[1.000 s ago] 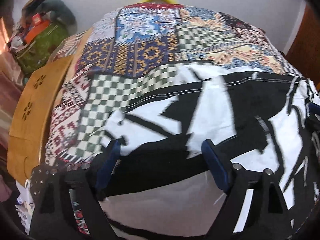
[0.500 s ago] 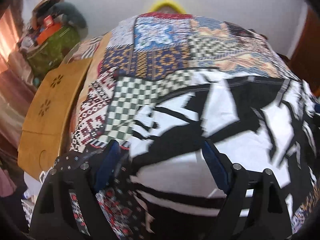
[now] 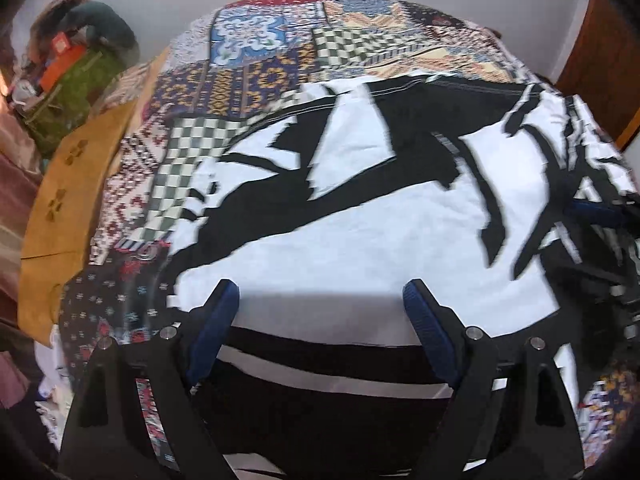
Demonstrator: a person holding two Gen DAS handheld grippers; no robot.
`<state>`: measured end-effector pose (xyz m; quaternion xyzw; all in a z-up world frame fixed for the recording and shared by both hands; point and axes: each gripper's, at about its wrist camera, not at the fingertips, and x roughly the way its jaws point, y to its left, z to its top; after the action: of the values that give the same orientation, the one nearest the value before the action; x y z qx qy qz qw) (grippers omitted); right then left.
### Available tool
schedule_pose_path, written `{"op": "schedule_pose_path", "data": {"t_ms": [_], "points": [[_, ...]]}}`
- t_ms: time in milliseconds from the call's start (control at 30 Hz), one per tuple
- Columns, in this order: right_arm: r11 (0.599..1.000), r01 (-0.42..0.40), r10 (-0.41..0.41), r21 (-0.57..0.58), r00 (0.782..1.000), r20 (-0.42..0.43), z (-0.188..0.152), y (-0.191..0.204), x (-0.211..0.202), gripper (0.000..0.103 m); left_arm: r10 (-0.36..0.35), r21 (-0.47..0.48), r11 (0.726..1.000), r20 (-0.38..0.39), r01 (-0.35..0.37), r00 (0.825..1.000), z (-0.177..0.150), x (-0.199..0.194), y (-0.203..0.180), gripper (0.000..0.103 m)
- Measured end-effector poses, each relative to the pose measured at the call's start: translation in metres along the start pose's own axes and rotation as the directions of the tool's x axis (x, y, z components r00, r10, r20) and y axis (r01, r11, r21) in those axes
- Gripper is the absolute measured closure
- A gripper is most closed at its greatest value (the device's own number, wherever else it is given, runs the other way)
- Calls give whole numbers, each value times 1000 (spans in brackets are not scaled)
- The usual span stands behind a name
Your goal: Fold small clothes
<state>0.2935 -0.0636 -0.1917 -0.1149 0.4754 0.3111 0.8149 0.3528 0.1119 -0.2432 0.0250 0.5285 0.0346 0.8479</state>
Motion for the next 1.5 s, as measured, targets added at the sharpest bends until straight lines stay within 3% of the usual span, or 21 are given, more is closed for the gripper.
{"op": "schedule_pose_path", "data": {"t_ms": [433,767,933,1033,1100,1233,1367,1500], "points": [[981,125,-126,145,992,-5,-56,-61,-48,37,65,-123,990,-34,-68,997,-39,-12,61,13],[966,170,-169,195,985,-20,-69,-65,-66,37,102,-239,964,-56,-112,993,-63,-32,97,14],[975,151,-161,164,986,47,-52,-48,-82,37,-14,-351,936,-29,3,999,-71,-52,103,14],[982,137,-148,128,985,85,-38,-30,-85,33,-118,-409,908,-34,94,992,-79,-57,100,14],[987,126,-136,100,986,99,-29,-18,-79,31,-187,-441,885,-45,149,981,-86,-56,96,14],[993,103,-107,51,992,66,-21,3,-53,31,-248,-455,869,-65,192,967,-99,-54,81,14],[996,94,-94,-3,996,3,-21,19,-23,31,-342,-492,834,-103,251,934,-113,-46,70,14],[996,82,-83,-15,996,-18,-26,22,-10,29,-386,-510,810,-89,291,918,-115,-47,61,14]]}}
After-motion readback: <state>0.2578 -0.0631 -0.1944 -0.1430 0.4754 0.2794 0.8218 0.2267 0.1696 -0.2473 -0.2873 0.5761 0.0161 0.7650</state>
